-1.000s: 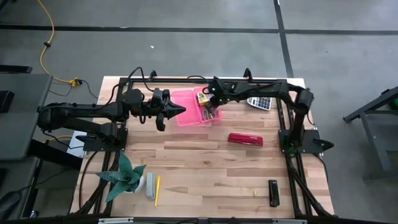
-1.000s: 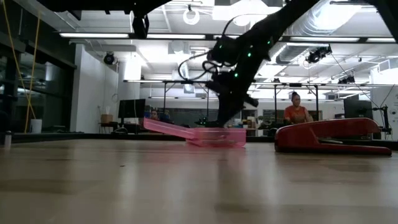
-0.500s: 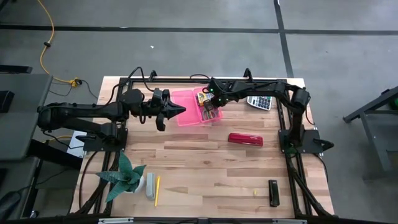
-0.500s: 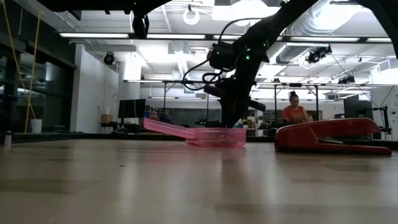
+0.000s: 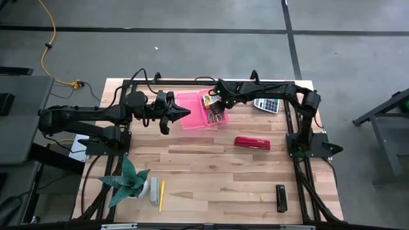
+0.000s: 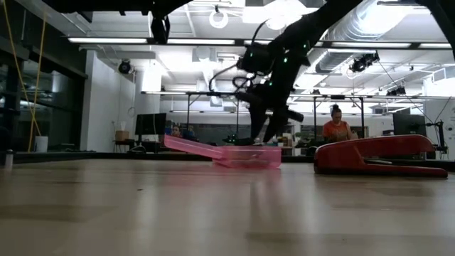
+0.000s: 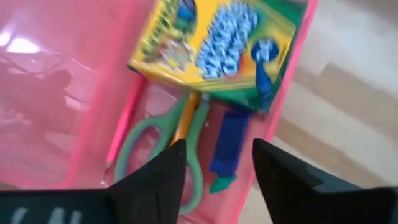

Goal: Pack school essentials
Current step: Put the yellow pencil top eraser into the pink supply box

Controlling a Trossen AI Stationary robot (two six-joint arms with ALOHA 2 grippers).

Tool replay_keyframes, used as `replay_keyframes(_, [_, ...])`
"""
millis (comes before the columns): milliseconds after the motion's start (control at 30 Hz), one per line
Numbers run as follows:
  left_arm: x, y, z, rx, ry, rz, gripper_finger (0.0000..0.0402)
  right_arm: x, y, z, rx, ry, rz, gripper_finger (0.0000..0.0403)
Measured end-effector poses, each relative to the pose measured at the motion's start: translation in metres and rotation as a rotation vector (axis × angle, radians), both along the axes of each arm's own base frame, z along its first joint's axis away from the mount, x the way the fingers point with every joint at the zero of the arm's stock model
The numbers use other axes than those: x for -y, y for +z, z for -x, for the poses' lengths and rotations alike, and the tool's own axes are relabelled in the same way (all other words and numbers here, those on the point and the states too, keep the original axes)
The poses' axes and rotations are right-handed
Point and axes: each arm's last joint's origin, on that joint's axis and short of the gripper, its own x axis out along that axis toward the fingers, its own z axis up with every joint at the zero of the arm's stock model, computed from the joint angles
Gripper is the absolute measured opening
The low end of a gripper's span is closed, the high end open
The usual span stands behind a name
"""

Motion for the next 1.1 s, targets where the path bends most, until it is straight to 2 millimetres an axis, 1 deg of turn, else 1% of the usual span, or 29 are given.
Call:
replay_keyframes(100, [-0.001, 0.001, 0.002, 0.003, 0.004, -0.004, 0.0, -0.002, 0.018, 0.003, 0.04, 0.037, 0.044, 0.0193])
replay_keyframes(200, [-0.003, 0.007, 0.009, 0.028, 0.016, -0.015, 0.0, -0.012, 0.041, 0.008, 0.069, 0.122, 0.107, 0.0202])
replay_keyframes(300, [-0.003, 0.013, 0.018, 0.045, 0.034, -0.044, 0.0, -0.031, 0.072, 0.013, 0.128, 0.236, 0.208, 0.0204])
replay_keyframes(400, [-0.004, 0.019, 0.027, 0.057, 0.052, -0.055, 0.0, -0.053, 0.098, 0.017, 0.2, 0.343, 0.274, 0.0204])
replay_keyframes(500, [-0.004, 0.02, 0.033, 0.045, 0.065, -0.062, 0.0, -0.076, 0.122, 0.017, 0.315, 0.448, 0.338, 0.0204])
replay_keyframes(567, [-0.003, 0.021, 0.034, 0.042, 0.066, -0.066, 0.0, -0.093, 0.133, 0.017, 0.371, 0.518, 0.371, 0.0204])
replay_keyframes(633, [-0.003, 0.021, 0.035, 0.041, 0.065, -0.066, 0.0, -0.11, 0.14, 0.017, 0.41, 0.581, 0.395, 0.0204])
replay_keyframes(733, [-0.003, 0.021, 0.035, 0.041, 0.062, -0.066, 0.0, -0.127, 0.147, 0.017, 0.45, 0.636, 0.429, 0.0204])
replay_keyframes(767, [-0.002, 0.021, 0.034, 0.042, 0.06, -0.063, 0.0, -0.131, 0.145, 0.019, 0.47, 0.642, 0.441, 0.0204])
replay_keyframes(800, [-0.002, 0.021, 0.034, 0.042, 0.059, -0.059, 0.0, -0.135, 0.14, 0.022, 0.485, 0.645, 0.442, 0.0204])
replay_keyframes(867, [-0.002, 0.021, 0.034, 0.043, 0.059, -0.057, 0.0, -0.139, 0.125, 0.031, 0.544, 0.626, 0.422, 0.0204])
replay_keyframes(933, [-0.001, 0.021, 0.034, 0.044, 0.055, -0.052, 0.0, -0.141, 0.114, 0.045, 0.634, 0.592, 0.373, 0.0204])
replay_keyframes(967, [-0.001, 0.021, 0.034, 0.045, 0.054, -0.049, 0.0, -0.141, 0.115, 0.053, 0.704, 0.575, 0.359, 0.0204])
replay_keyframes(1033, [-0.001, 0.021, 0.034, 0.046, 0.054, -0.048, 0.0, -0.142, 0.126, 0.067, 0.846, 0.574, 0.374, 0.0204])
replay_keyframes(1100, [-0.001, 0.021, 0.033, 0.046, 0.05, -0.048, 0.0, -0.144, 0.133, 0.08, 0.929, 0.574, 0.407, 0.0204])
